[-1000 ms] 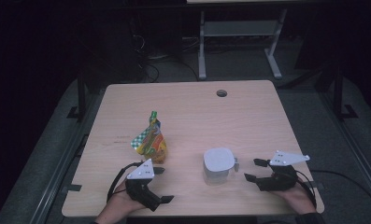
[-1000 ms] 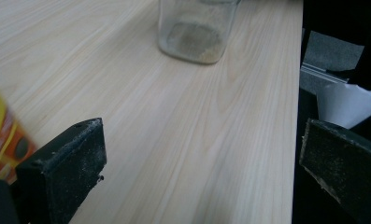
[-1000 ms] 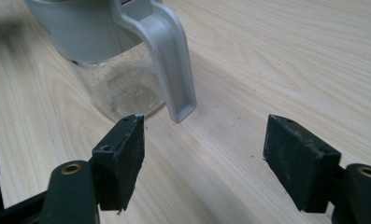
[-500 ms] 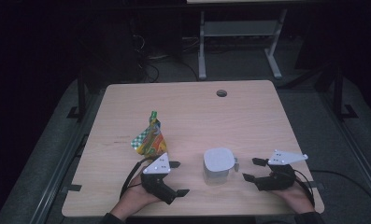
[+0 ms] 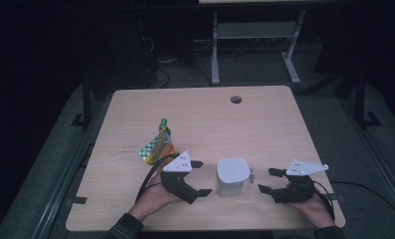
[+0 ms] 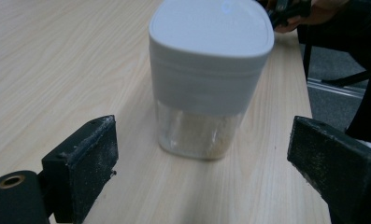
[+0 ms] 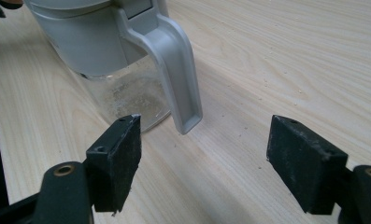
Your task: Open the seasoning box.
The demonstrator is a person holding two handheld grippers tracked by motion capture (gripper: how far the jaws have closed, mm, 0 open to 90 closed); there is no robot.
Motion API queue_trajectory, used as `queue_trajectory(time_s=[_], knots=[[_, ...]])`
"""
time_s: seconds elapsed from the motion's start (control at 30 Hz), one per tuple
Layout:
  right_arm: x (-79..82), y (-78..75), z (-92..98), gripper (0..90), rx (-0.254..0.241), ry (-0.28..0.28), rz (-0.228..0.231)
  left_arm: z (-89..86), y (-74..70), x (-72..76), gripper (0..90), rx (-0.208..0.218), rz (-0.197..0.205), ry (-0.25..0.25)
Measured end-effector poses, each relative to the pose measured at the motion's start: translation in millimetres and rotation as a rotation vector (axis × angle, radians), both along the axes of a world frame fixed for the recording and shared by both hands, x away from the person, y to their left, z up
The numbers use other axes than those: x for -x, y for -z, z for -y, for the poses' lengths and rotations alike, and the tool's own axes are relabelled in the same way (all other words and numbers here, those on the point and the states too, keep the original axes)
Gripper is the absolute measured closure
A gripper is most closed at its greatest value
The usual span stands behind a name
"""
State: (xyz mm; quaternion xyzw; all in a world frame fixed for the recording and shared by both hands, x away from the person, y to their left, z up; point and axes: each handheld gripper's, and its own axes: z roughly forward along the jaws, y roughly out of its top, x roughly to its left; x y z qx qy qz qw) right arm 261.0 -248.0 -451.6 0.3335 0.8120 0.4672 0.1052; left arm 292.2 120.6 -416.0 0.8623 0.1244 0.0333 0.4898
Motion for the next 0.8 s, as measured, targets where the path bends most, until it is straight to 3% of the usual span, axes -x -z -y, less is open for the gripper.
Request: queue_trajectory(time_s=[0.43, 0.8], knots=[[1.0, 0.7, 1.7, 26.0, -0.006, 0.012, 0.001, 20.8, 3.3, -15.3, 13.8, 0.007, -0.018, 0.077], [2.0, 0.7, 4.1, 26.1, -0.008, 0.019, 0.000, 34.5, 2.6, -20.4, 15.5, -0.004, -0.013, 0.113]])
